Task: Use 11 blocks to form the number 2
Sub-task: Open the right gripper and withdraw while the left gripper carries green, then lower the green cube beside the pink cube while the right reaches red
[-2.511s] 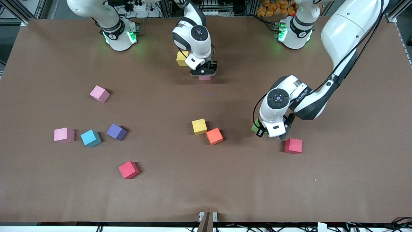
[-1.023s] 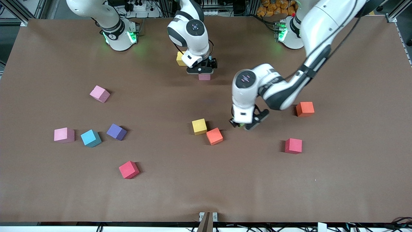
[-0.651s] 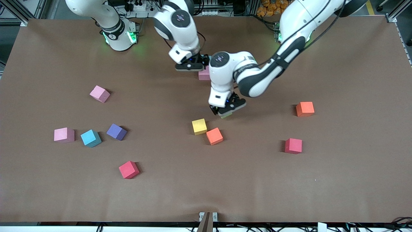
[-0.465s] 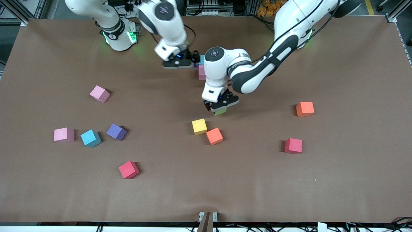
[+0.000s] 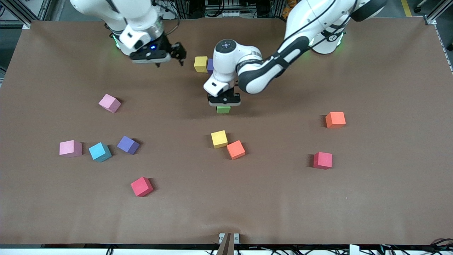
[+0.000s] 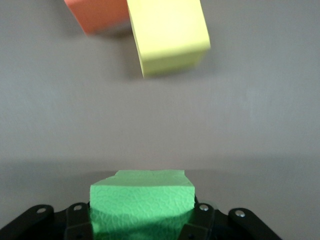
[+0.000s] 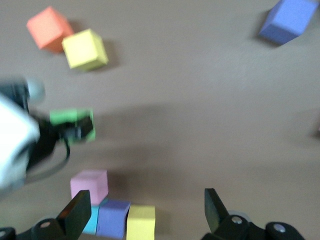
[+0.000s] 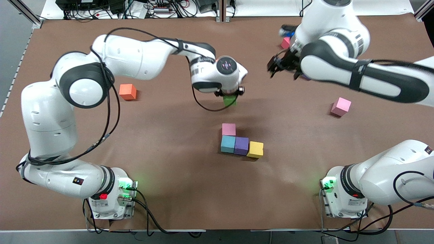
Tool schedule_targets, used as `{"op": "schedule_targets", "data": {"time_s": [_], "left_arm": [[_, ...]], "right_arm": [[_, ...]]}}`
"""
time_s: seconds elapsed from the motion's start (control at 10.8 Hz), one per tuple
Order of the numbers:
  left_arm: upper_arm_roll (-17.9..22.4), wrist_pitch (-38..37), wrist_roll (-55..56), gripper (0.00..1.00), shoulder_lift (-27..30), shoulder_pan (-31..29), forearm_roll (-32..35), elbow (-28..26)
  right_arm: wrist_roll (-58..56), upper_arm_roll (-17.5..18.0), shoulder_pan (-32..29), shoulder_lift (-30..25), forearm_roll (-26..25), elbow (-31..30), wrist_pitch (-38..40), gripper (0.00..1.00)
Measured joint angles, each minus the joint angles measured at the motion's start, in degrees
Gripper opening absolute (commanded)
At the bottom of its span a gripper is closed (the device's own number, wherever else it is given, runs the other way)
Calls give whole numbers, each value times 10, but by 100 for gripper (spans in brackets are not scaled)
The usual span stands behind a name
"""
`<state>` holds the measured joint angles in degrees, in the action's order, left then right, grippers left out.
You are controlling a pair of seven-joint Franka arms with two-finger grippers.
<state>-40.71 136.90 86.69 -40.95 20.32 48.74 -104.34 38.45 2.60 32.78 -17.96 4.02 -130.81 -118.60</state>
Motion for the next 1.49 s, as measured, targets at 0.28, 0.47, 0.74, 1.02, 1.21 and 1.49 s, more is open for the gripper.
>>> {"op": "schedule_targets", "data": {"time_s": [0.28,0.47,0.74,1.02,1.21,1.49], "left_arm": [[2,1,-14,0,-2,1,0,-42],[2,2,-14,0,-3,1,0,-45],[0,7,-9,0,-4,10,-5,-40],[11,7,29,0,-19,42,-7,-31],[23,6,37,0,-25,57,-7,-21],[23,7,44,0,-26,58,-8,-20]], "right_arm": [[-100,-1,-115,81,-18,96,-6,100],[-152,-2,-161,175,-18,182,-8,100],[-214,-2,-195,301,-19,272,-23,100],[-333,-2,-214,387,-19,308,-84,100],[-408,-2,-230,438,-19,346,-93,100],[-465,-2,-234,498,-19,399,-93,100]]}}
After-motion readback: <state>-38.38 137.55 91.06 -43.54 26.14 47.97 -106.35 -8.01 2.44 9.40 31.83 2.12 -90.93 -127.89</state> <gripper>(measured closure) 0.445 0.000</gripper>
